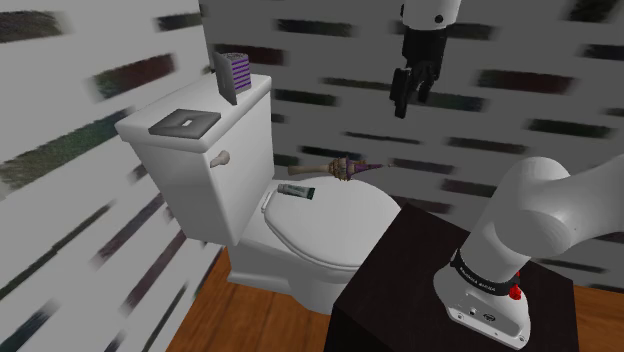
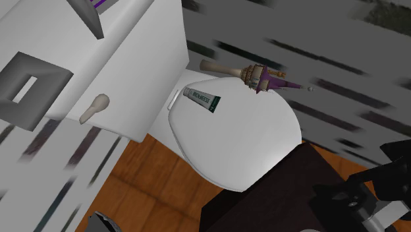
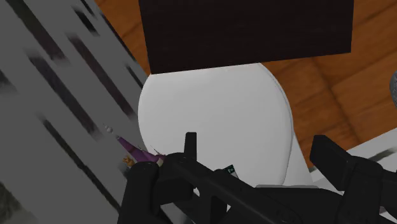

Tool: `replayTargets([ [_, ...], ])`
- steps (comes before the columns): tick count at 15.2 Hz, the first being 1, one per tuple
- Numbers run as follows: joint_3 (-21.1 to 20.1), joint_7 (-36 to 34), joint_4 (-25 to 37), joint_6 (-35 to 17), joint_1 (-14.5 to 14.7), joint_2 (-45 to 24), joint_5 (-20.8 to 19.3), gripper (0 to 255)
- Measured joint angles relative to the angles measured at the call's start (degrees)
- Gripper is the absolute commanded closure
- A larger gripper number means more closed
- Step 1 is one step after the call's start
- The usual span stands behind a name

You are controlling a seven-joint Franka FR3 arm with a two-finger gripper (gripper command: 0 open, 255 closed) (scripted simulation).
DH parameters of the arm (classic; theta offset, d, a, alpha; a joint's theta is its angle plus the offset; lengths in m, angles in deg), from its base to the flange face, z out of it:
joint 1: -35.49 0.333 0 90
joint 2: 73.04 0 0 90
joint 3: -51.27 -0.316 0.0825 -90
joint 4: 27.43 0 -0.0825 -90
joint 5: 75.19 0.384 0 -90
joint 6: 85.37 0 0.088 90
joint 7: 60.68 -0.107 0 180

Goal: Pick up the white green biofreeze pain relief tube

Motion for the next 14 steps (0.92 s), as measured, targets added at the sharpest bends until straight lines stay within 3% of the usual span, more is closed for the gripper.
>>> replayTargets([
  [4, 1.56, 1.81, -2.13, -4.07, 0.15, -1.41, -0.39, 0],
  [14, 9.55, 11.47, -8.40, -26.44, 0.83, -15.03, -1.48, 0],
])
